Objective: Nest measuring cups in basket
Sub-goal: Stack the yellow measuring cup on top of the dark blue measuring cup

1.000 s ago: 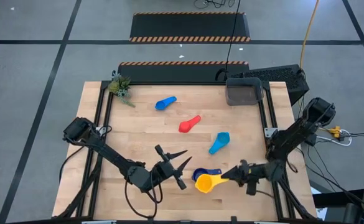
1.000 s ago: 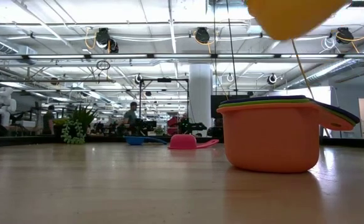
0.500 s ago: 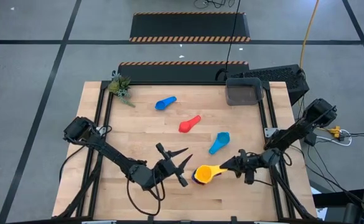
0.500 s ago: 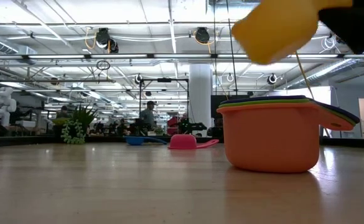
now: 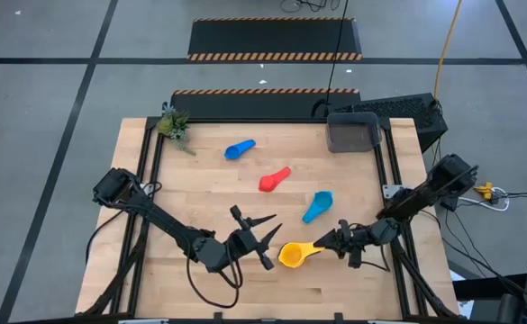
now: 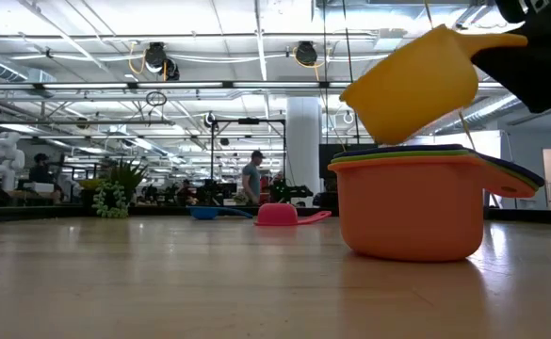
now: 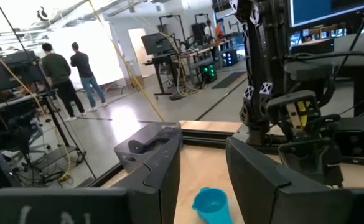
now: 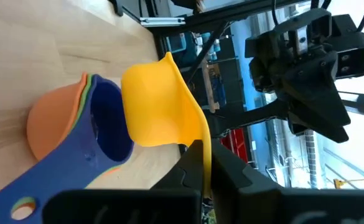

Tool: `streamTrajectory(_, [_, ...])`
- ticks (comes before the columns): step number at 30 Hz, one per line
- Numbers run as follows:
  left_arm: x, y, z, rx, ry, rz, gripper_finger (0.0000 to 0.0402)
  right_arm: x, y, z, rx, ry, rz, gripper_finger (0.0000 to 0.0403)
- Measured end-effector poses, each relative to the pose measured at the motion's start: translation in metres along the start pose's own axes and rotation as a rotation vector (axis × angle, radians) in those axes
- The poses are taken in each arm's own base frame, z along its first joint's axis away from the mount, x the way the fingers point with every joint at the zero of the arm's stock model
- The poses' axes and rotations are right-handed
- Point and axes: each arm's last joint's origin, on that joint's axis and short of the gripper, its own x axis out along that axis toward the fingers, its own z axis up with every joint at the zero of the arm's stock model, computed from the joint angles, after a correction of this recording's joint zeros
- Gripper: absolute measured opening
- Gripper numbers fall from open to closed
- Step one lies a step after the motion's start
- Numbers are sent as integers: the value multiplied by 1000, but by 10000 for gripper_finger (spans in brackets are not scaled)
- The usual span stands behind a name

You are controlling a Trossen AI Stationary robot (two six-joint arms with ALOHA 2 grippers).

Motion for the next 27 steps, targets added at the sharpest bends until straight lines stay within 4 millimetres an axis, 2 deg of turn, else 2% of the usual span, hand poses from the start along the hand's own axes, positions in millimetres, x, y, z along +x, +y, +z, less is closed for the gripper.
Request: streamTrajectory(27, [0, 0, 0, 7, 2, 0, 131, 14, 22, -6, -16, 43, 46, 7])
